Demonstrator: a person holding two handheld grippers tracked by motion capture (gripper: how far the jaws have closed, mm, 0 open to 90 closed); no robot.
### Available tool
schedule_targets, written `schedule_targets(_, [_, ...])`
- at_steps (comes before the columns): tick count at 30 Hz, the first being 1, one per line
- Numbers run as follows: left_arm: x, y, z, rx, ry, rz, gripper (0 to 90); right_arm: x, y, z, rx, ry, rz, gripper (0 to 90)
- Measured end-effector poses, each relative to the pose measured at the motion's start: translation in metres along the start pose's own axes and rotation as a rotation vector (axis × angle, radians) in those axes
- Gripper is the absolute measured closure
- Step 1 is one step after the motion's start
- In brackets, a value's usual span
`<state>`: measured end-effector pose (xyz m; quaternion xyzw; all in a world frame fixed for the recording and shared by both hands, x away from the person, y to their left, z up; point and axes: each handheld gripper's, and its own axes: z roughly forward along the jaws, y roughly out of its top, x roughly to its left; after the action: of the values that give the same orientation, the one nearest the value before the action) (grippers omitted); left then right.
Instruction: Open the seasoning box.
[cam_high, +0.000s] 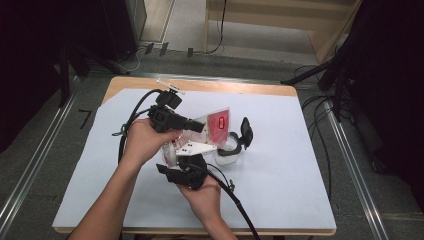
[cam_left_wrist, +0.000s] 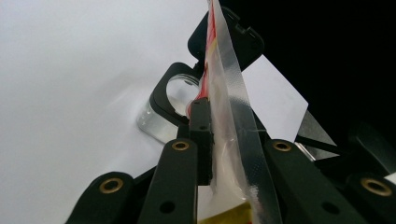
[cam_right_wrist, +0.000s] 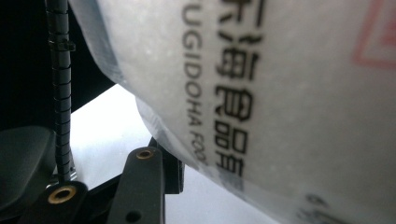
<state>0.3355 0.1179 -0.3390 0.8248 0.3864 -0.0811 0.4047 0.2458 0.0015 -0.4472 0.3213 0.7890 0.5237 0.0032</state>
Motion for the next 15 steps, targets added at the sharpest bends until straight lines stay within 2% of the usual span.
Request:
schedule_targets(11, [0.0007, -0.002, 0.001, -0.037, 0.005, 0.008, 81.7, -0.0008, 0.0011, -0.001, 0.006, 0.006, 0.011, 62.4])
schedule_targets(15, [-0.0011, -0.0013, 0.0011, -0.034, 0.016, 0.011, 81.7, -0.0009, 0.0012, -0.0013, 0.005, 0.006, 0.011, 62.0])
